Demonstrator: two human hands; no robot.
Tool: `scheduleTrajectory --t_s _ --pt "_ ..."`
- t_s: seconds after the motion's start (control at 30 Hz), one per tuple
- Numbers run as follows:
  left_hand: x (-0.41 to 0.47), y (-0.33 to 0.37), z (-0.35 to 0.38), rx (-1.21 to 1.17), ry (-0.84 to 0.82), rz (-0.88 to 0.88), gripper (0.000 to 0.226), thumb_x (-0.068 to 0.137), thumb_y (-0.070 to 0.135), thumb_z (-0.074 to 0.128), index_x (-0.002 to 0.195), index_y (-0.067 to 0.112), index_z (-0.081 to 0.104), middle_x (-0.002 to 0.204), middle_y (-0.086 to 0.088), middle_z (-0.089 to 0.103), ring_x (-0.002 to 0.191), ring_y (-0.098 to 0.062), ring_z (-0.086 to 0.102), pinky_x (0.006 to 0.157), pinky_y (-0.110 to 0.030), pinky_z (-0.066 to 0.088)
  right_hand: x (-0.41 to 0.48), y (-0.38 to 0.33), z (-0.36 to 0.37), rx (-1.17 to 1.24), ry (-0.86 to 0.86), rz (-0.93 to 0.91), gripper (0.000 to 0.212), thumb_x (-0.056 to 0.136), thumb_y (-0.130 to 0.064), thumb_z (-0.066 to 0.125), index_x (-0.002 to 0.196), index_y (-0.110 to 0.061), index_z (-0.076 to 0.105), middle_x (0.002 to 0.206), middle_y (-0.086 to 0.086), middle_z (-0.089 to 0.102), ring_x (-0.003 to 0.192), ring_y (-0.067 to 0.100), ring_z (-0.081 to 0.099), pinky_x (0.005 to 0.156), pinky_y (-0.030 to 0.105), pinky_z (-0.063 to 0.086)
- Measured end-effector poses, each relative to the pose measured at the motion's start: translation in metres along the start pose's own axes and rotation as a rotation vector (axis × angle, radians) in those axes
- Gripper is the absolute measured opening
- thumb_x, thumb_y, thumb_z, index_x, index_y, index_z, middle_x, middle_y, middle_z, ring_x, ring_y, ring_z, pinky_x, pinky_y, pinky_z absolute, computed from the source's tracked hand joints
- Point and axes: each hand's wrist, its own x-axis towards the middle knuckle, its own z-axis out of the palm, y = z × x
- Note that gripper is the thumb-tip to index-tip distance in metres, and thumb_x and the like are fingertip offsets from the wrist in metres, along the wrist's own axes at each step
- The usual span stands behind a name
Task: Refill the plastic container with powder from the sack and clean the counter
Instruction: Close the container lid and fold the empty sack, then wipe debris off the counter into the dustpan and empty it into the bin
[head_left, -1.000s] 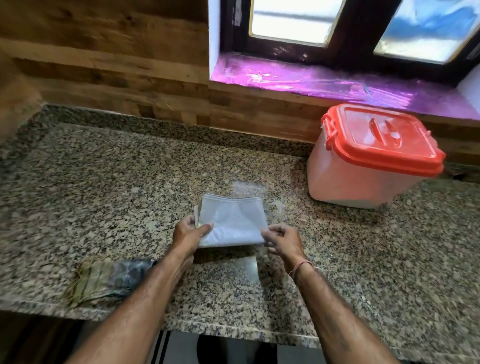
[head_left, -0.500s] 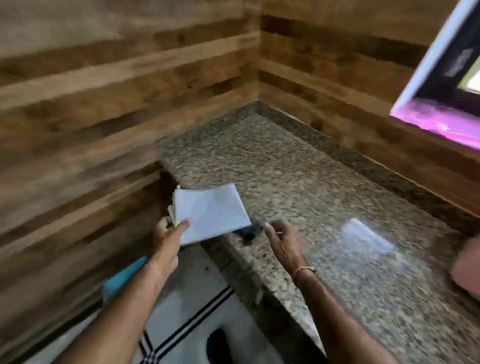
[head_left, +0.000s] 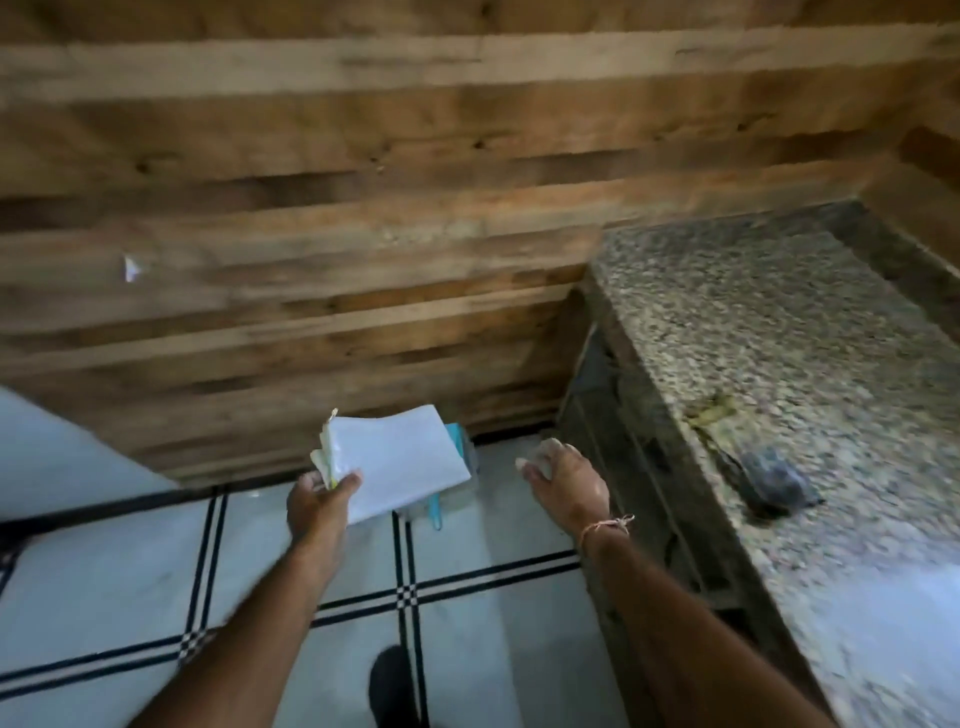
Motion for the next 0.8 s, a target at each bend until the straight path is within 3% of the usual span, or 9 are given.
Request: scheduleTrajectory --t_s 0.13,0.33,0.5,0.67,0.8 --pt "0.069 -0.032 -0.017 0.064 0.048 -0.053 0.035 0.079 0.025 0.084 0.103 0.007 0.065 0.101 -0.016 0.071 0.086 -0.032 0.067 0.074 -0.038 0.05 0.037 -0.022 0.082 -0.012 -0.125 0.024 0.039 0.094 -0.05 0.058 0.122 -0.023 0.062 0.118 -0.002 0.066 0.104 0.015 0.064 0.088 0.031 0.054" --pt "0.185 -0.1 -0.002 0.162 0.087 -0.085 0.035 0.084 0.022 0.082 0.105 0.001 0.063 0.093 -0.014 0.065 0.072 -0.026 0.056 0.062 -0.031 0.04 0.105 -0.014 0.225 -0.029 -0.293 0.166 0.049 0.091 -0.056 0.062 0.127 -0.024 0.058 0.126 -0.002 0.064 0.116 0.017 0.06 0.099 0.034 0.051" --pt "0.279 -0.178 0.033 0.155 0.106 -0.114 0.034 0.083 0.023 0.083 0.098 0.012 0.055 0.088 -0.006 0.059 0.081 -0.027 0.056 0.075 -0.034 0.043 0.18 0.026 0.348 -0.105 -0.432 0.206 0.062 0.091 -0.055 0.062 0.138 -0.016 0.051 0.134 0.007 0.06 0.124 0.022 0.058 0.103 0.034 0.046" --pt "0.355 -0.26 0.071 0.08 0.098 -0.143 0.031 0.083 0.02 0.084 0.088 0.019 0.053 0.092 -0.005 0.062 0.081 -0.023 0.057 0.075 -0.034 0.047 0.243 0.07 0.46 0.028 -0.489 0.364 0.082 0.088 -0.053 0.068 0.147 -0.003 0.04 0.147 0.017 0.05 0.136 0.032 0.049 0.109 0.037 0.039" --pt "0.393 -0.307 0.095 0.012 0.089 -0.183 0.035 0.084 0.017 0.084 0.079 0.024 0.05 0.083 0.007 0.058 0.078 -0.018 0.06 0.077 -0.034 0.051 0.273 0.089 0.528 0.225 -0.472 0.508 0.088 0.085 -0.05 0.074 0.148 -0.002 0.036 0.146 0.017 0.051 0.133 0.033 0.052 0.107 0.038 0.044"
